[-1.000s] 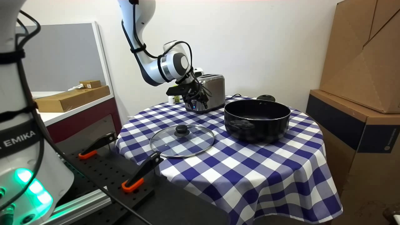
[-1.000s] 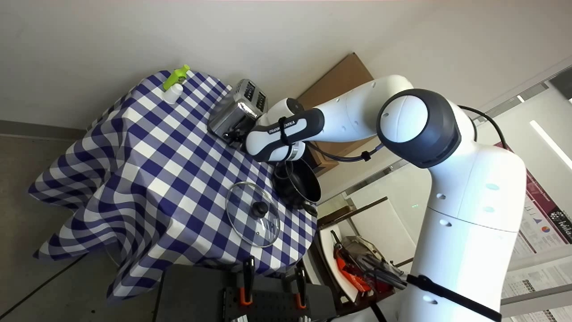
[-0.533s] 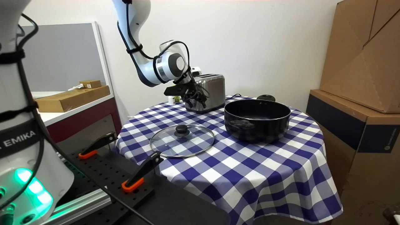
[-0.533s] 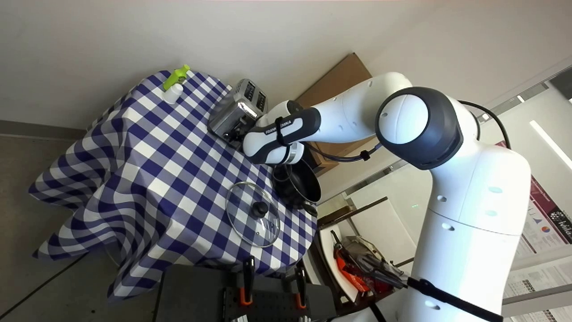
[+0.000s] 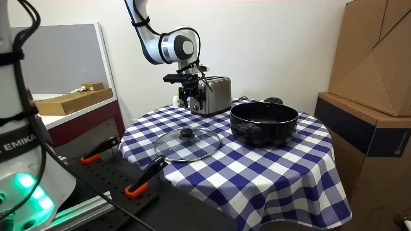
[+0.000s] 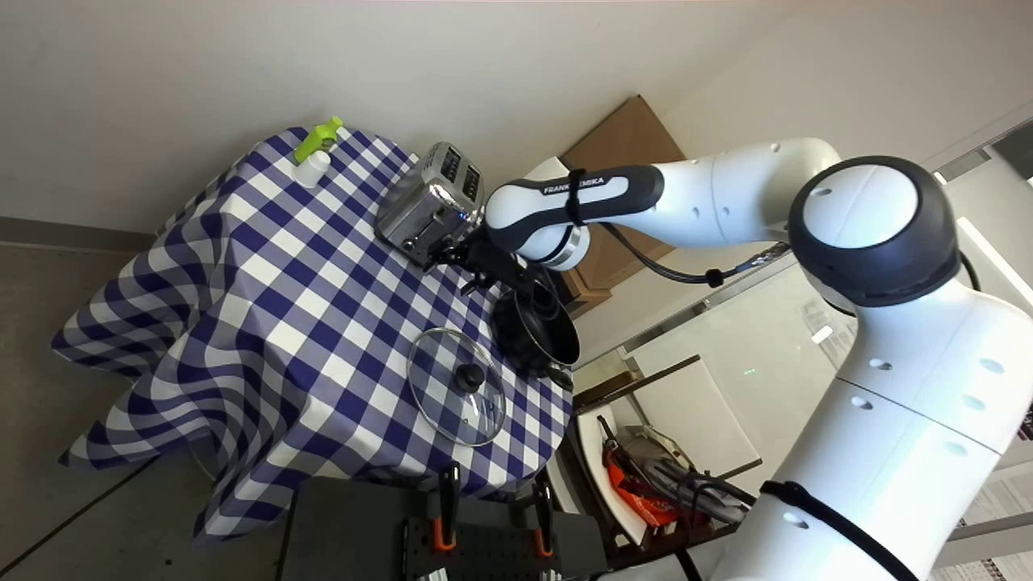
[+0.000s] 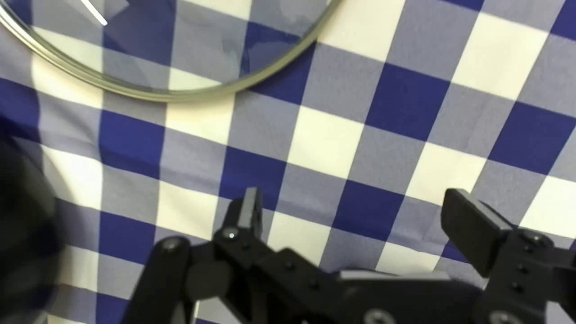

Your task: Push the toaster lever up

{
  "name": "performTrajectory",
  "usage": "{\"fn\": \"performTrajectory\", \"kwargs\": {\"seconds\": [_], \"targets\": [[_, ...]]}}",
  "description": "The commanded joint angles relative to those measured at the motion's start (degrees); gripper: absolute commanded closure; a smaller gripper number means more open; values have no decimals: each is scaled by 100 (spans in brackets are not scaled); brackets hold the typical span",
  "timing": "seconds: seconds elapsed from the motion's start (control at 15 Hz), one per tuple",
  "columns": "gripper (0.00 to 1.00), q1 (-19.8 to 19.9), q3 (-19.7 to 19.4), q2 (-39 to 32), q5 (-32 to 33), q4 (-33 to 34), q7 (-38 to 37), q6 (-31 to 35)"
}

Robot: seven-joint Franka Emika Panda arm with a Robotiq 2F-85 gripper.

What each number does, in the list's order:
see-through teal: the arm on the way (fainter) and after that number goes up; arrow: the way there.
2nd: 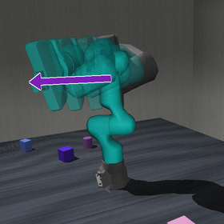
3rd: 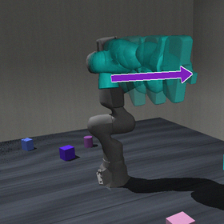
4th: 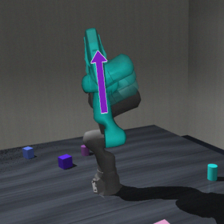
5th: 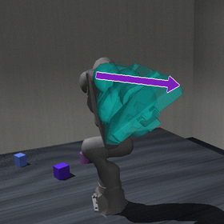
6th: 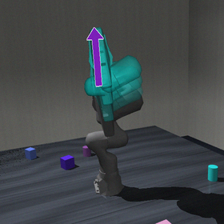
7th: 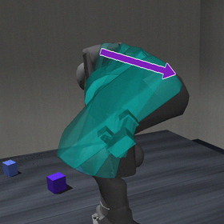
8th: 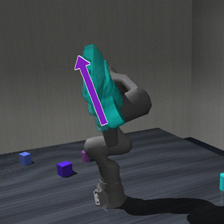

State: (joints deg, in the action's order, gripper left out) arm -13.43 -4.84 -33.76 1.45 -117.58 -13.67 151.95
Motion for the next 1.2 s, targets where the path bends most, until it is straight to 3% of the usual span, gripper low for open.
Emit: {"fn": "performTrajectory", "kwargs": {"seconds": [0.0,0.33,0.73,0.8,1.13], "targets": [[0,362,300,997,-105,-665,202,-739],[0,500,573,1955,-126,-1576,135,-1130],[0,614,561,3536,27,-3017,-138,-921],[0,624,630,2811,14,-2409,-20,-1013],[0,664,668,2911,13,-2507,-16,-1015]]}}
